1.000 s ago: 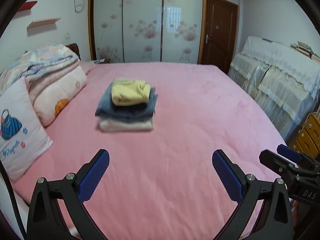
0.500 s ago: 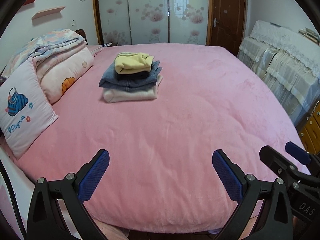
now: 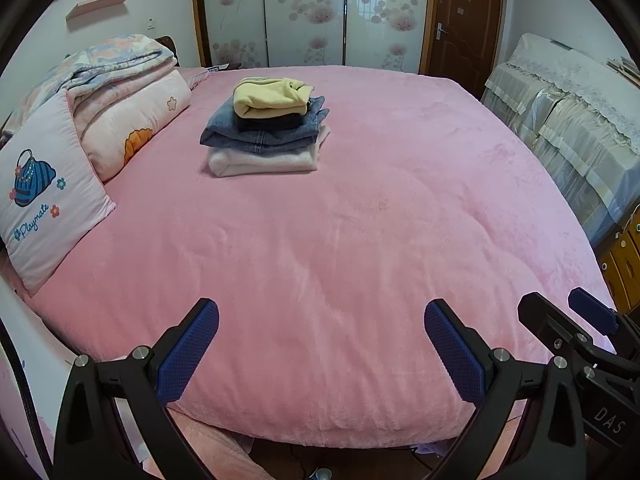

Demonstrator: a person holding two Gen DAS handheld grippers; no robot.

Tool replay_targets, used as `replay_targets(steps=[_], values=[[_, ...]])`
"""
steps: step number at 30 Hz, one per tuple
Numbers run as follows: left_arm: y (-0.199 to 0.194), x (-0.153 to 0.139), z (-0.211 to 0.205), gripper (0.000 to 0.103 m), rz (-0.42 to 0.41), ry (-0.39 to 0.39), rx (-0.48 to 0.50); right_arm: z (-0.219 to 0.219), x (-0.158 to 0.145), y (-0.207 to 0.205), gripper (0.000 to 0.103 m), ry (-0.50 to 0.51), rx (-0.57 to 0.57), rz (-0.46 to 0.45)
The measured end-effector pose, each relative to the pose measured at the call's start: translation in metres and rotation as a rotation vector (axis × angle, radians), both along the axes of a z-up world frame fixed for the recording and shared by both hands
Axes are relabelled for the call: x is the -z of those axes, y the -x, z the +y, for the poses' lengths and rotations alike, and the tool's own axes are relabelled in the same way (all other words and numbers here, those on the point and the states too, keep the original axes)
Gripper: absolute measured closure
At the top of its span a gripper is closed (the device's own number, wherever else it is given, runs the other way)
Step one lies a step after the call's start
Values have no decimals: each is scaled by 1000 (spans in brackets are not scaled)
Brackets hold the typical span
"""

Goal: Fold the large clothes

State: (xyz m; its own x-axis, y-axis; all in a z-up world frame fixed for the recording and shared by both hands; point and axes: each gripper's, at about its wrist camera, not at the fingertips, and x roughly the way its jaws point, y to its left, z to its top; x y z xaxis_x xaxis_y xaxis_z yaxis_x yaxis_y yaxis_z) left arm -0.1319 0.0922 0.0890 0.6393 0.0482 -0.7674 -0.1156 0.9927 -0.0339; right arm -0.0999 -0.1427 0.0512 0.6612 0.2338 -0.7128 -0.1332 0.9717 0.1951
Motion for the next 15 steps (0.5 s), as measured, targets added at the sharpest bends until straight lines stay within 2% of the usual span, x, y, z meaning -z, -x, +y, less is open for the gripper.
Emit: replay_targets(steps=[15], values=[[0, 0, 0, 1, 9, 1, -4, 0, 4, 2, 13, -1, 0, 9]])
